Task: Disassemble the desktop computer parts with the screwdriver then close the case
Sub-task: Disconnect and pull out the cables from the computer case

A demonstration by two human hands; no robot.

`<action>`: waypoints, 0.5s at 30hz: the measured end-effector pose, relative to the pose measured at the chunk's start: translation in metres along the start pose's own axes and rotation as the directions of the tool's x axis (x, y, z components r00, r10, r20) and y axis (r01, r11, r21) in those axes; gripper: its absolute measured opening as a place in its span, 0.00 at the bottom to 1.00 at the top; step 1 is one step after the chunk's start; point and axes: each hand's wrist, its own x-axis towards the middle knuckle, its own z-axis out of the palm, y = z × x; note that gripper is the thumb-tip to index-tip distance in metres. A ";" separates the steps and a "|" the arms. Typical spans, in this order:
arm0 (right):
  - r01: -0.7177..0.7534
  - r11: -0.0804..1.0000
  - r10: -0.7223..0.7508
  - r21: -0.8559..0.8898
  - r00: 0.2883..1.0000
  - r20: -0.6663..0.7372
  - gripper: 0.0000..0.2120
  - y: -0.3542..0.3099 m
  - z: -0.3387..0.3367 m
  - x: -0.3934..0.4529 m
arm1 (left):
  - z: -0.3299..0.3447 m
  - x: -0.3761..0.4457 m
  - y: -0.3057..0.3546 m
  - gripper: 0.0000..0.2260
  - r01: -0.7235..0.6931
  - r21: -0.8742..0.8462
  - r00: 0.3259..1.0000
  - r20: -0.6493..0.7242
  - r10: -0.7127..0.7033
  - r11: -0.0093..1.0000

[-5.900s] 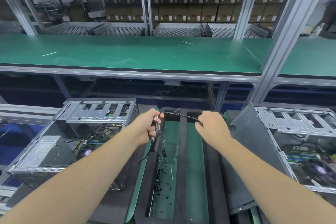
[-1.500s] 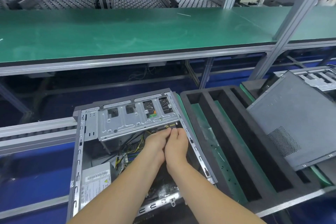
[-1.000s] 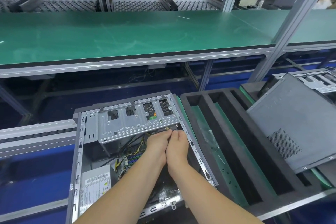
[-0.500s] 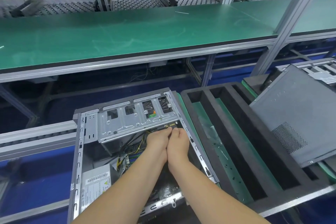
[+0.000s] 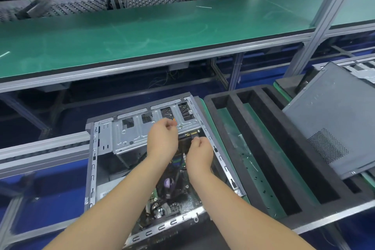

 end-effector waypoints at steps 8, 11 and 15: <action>-0.035 0.998 0.037 0.043 0.998 -0.045 0.20 -0.002 0.006 -0.001 | -0.020 0.014 -0.006 0.11 -0.329 0.526 0.944 0.211 0.254 0.785; -0.022 0.997 0.026 0.069 0.998 -0.056 0.19 0.000 0.007 -0.001 | -0.023 0.019 -0.008 0.14 -0.462 0.628 0.887 0.335 0.319 0.626; -0.015 0.994 0.023 0.107 0.997 -0.073 0.19 0.004 0.010 0.000 | -0.020 0.023 -0.018 0.19 -0.584 0.683 0.812 0.503 0.297 0.438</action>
